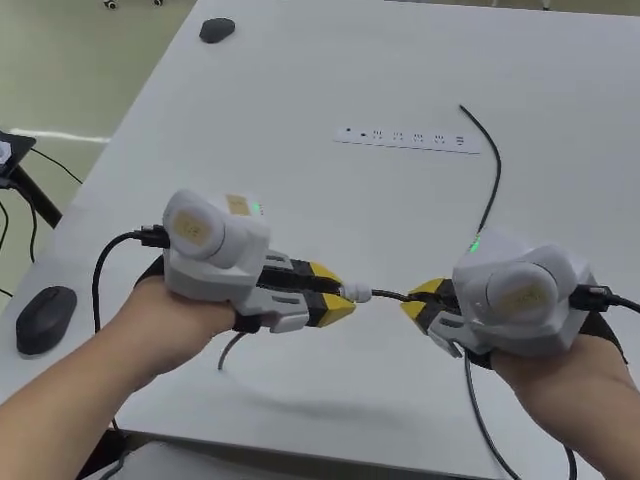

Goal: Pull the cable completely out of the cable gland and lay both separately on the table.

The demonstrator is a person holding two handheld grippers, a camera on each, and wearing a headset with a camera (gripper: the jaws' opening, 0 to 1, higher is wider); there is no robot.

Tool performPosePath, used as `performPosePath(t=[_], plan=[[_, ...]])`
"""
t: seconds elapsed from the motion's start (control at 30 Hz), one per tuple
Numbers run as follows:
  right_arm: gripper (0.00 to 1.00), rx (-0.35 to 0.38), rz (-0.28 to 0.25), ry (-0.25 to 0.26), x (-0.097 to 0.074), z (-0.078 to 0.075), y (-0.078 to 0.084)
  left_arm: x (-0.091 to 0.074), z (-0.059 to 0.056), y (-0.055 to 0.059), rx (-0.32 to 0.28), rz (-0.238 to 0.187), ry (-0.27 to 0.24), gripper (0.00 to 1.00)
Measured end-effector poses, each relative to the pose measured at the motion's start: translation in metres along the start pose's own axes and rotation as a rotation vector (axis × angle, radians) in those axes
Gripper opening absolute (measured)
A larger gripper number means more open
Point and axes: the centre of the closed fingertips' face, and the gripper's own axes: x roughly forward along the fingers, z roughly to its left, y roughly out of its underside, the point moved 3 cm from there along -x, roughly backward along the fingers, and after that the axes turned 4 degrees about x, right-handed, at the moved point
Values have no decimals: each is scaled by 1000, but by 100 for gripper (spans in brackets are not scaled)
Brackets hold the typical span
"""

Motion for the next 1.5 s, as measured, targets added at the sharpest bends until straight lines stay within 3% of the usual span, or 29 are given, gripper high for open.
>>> performPosePath(t=[0.87,1.03,1.23,1.5], plan=[[1,196,34,79,-5,-24,50,1,-6,0,-4,-7,2,14],[1,316,54,103,-3,-31,70,1,-6,0,-5,-7,-2,14],[2,410,85,113,2,-34,89,2,-8,3,-5,2,-1,14],[3,403,67,108,-4,-34,83,2,-6,2,-6,0,-9,14]])
